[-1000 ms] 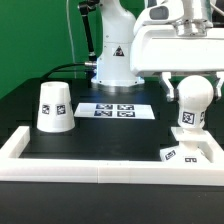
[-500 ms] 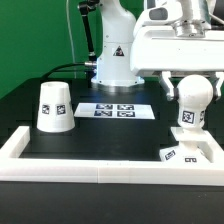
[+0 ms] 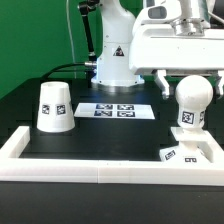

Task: Assemble lamp

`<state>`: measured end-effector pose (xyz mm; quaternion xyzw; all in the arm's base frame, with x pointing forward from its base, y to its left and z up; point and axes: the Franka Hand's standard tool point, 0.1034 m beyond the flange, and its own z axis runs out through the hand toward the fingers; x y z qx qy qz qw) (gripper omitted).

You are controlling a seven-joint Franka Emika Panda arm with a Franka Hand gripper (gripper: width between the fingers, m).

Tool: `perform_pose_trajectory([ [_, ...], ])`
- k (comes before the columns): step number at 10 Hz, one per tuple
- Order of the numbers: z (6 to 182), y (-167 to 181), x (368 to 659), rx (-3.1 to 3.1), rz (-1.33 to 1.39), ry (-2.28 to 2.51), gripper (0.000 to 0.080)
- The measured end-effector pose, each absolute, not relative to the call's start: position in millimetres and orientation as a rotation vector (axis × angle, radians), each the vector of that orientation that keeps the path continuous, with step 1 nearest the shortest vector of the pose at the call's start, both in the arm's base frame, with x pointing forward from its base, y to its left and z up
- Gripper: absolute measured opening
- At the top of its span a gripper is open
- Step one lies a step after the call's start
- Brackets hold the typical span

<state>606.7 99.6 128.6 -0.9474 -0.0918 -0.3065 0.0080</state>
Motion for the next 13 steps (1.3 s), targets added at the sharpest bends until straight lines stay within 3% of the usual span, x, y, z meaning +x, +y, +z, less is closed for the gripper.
perform_pose_trajectory([
  [4, 151.1, 92, 610, -2.966, -0.941, -0.277, 0.0699],
  [8, 150.7, 90, 609, -2.97, -0.925, -0.274, 0.0699],
  [9, 141.7, 93, 604, -2.998, -0.762, -0.277, 0.0699],
  [13, 137.2, 101, 602, -3.027, -0.335, -0.286, 0.0699],
])
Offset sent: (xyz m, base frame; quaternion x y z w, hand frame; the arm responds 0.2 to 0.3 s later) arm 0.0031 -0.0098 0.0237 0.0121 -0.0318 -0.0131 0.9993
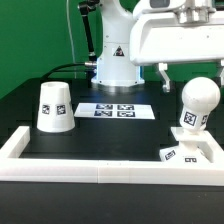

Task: Assemble lamp

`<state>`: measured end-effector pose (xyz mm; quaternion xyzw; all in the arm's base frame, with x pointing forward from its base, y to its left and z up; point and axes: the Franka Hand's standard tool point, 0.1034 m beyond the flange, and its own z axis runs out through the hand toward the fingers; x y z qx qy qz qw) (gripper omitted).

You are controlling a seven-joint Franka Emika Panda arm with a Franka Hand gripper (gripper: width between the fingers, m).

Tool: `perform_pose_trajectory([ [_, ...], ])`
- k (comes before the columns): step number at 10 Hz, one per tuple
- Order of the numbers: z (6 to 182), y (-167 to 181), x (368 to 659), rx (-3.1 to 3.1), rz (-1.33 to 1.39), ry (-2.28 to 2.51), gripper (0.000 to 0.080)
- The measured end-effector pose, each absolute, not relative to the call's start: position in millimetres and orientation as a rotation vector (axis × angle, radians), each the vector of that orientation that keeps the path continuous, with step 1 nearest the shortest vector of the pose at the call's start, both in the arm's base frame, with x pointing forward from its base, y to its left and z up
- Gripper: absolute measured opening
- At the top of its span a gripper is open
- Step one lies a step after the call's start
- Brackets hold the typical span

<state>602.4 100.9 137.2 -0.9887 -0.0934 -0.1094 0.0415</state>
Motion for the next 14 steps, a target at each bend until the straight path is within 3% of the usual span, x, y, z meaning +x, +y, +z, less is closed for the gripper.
perform_pose_trajectory([
  [2, 132.8, 101, 602, -3.028, -0.225, -0.288, 0.0699],
  [12, 129.2, 100, 612, -3.026, -0.182, -0.294, 0.0699],
  [14, 128.7, 104, 604, -3.018, 0.098, -0.321, 0.0699],
])
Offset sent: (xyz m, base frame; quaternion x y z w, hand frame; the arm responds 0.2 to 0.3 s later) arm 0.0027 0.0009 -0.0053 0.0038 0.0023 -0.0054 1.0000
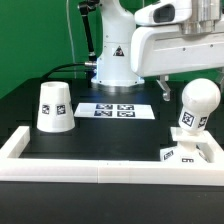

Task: Assemble lamp

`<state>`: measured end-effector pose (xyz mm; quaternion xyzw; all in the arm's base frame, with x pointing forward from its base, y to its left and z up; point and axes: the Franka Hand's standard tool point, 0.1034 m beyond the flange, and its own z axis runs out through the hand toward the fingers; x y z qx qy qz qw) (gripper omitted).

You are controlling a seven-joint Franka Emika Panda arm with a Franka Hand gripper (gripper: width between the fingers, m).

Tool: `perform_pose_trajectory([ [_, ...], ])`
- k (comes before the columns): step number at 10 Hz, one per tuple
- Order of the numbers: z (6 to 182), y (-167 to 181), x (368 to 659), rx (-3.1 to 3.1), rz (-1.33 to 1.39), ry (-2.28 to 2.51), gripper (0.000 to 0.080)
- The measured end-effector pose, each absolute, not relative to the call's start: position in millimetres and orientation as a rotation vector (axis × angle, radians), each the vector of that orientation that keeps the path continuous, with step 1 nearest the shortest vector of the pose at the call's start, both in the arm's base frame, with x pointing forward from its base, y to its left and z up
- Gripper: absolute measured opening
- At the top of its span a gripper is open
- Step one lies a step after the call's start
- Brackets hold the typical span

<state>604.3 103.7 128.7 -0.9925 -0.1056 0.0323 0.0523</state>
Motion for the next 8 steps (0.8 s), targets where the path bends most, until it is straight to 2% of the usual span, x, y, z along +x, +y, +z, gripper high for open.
perform_pose_trajectory([
  [1, 129.0, 106.1, 612.2, -3.02, 0.059, -0.325, 0.0699],
  [8, 123.5, 100.2, 618.0, -3.013, 0.047, -0.386, 0.0699],
])
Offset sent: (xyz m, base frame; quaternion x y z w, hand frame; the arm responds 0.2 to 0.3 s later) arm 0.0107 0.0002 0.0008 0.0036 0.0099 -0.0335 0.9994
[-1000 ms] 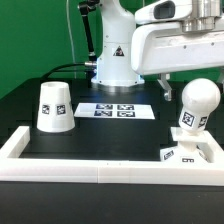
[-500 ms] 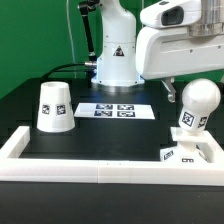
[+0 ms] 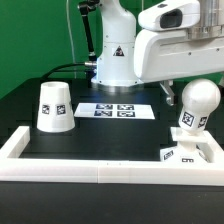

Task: Assemble lamp

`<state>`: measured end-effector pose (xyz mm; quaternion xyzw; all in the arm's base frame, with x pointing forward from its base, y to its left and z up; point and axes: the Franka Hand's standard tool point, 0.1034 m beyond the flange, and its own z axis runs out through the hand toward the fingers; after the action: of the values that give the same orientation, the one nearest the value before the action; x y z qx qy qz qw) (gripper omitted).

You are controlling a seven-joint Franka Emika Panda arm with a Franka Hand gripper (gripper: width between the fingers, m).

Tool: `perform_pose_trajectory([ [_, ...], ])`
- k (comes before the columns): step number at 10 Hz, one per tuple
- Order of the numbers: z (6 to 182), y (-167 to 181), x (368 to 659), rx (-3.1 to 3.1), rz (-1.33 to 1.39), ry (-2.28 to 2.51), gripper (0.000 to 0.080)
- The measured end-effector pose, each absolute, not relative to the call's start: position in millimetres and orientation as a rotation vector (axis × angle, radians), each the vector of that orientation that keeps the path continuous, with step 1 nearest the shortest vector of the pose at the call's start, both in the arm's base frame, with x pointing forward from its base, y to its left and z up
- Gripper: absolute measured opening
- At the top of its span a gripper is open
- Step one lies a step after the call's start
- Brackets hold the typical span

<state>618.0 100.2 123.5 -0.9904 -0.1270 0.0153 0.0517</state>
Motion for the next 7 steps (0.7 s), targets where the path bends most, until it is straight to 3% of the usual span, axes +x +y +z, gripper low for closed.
perform_pose_trajectory([
  [2, 125.0, 98.2, 620.5, -3.013, 0.039, -0.387, 0.0699],
  [3, 125.4, 97.3, 620.5, -3.014, 0.036, -0.385, 0.0575],
  [7, 125.2, 96.1, 620.3, -3.019, 0.037, -0.344, 0.0576],
])
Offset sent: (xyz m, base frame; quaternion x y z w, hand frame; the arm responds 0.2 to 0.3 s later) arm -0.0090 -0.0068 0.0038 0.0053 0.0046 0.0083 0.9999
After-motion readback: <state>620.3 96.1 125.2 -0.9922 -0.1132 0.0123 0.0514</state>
